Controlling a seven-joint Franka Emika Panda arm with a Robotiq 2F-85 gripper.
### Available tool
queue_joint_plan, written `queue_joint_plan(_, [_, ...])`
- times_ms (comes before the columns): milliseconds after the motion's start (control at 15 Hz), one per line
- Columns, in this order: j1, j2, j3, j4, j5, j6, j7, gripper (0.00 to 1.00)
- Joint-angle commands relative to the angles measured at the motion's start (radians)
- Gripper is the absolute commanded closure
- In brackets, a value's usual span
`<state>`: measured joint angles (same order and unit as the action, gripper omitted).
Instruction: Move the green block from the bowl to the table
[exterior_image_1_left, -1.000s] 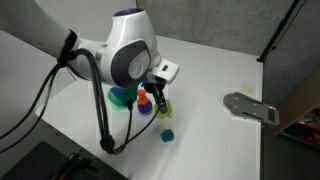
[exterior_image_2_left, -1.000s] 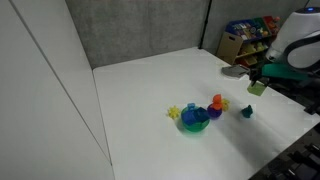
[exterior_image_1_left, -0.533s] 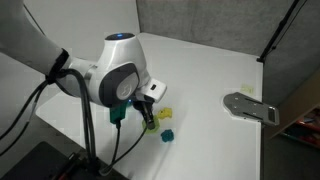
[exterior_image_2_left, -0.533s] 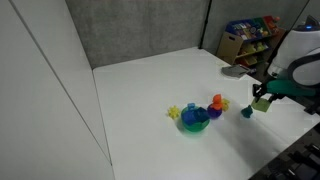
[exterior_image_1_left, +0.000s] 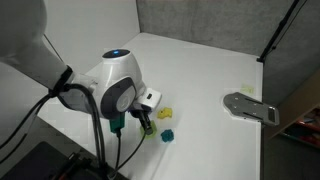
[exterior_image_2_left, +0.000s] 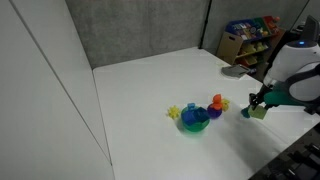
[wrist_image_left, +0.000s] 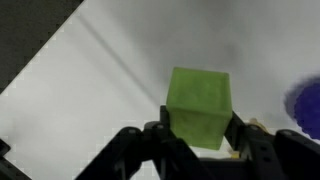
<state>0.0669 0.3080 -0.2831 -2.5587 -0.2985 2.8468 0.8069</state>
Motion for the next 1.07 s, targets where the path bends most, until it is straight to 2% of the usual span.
queue_joint_plan(0, [0.084,0.084,-0.081,0.051,-0.033,0.055,0.040,0.71])
queue_joint_plan(267, [0.194,0.174,-0.164,0.100,-0.007,0.106,0.050,0.71])
queue_joint_plan(467, [0.260,0.224,-0.199,0.120,0.027,0.137,0.045,0.71])
queue_joint_plan(867, [0.335,0.282,-0.230,0.123,0.122,0.171,0.011,0.71])
queue_joint_plan(933, [0.340,0.282,-0.235,0.119,0.136,0.176,0.005,0.21])
queue_joint_plan(1000, [0.343,0.280,-0.239,0.117,0.149,0.176,-0.001,0.20])
